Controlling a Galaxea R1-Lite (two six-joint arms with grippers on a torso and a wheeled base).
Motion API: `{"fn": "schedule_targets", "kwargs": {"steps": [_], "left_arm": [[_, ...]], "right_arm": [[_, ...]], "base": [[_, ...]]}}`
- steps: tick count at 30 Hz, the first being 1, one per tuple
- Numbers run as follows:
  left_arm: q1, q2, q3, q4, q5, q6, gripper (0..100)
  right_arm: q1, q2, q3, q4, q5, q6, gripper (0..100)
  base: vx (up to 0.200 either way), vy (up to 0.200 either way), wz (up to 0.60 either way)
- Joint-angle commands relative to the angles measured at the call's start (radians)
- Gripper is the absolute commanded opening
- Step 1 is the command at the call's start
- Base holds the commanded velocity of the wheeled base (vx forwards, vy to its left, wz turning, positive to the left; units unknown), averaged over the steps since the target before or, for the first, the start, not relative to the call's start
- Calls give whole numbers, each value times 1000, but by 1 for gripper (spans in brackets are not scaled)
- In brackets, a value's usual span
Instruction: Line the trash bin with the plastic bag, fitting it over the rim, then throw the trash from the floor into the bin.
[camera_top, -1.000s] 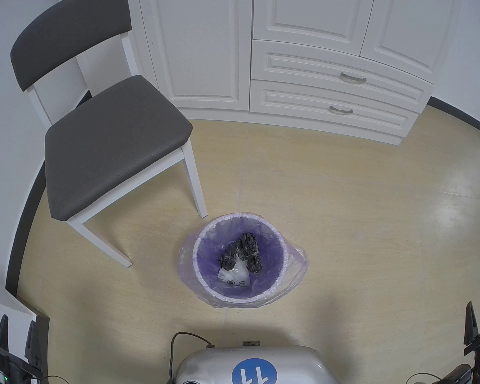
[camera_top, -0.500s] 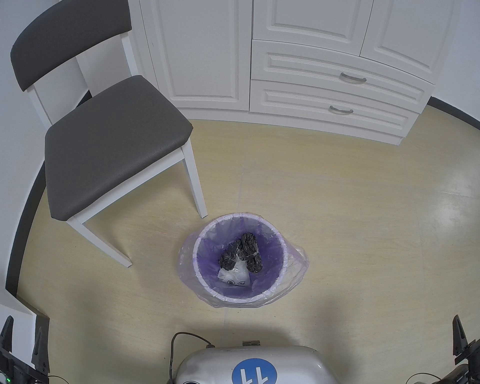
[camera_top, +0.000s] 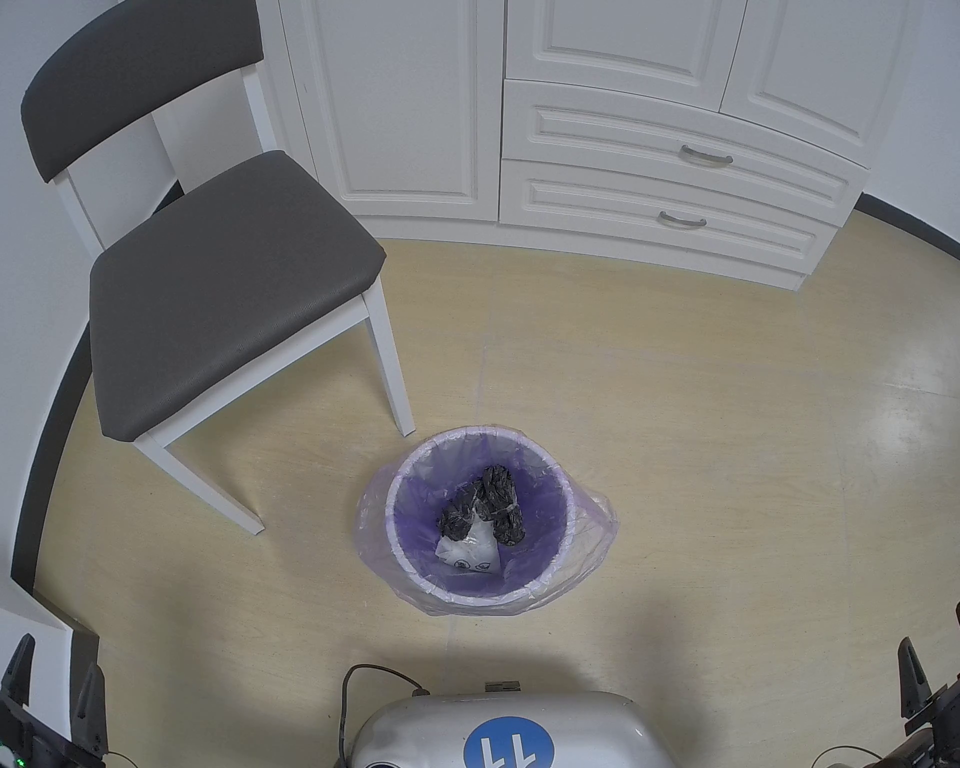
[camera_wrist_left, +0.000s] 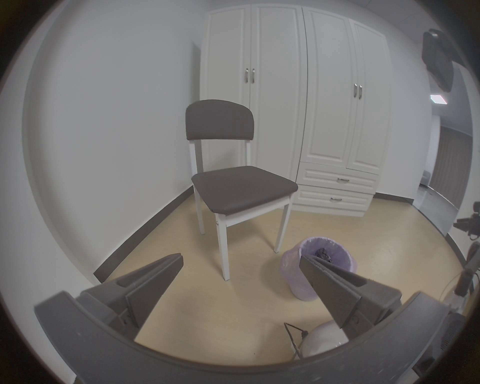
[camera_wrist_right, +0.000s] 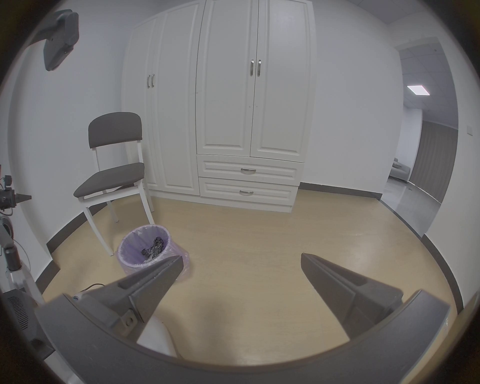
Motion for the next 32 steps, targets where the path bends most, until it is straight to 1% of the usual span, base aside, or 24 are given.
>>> {"fn": "schedule_targets", "kwargs": {"steps": [1, 3, 5, 7, 14, 20, 32], "left_arm": [[0, -13, 18, 21, -20, 15, 100], [0, -12, 18, 34, -30, 36, 100], [0, -12, 18, 34, -36, 55, 100], [0, -12, 18, 34, -36, 56, 100], [0, -12, 18, 34, -36, 56, 100], [0, -12, 18, 34, -36, 46, 100], [0, -12, 18, 34, -33, 47, 100]], "right_arm": [[0, -14, 18, 0, 2, 2, 100], [0, -14, 18, 2, 9, 14, 100], [0, -14, 18, 58, 45, 35, 100], [0, -14, 8, 94, 51, 32, 100], [0, -14, 12, 74, 51, 35, 100], [0, -14, 18, 60, 46, 61, 100], [0, -14, 18, 60, 46, 57, 100]], "base": [[0, 0, 0], [0, 0, 0], [0, 0, 0], [0, 0, 0], [0, 0, 0], [0, 0, 0], [0, 0, 0]]}}
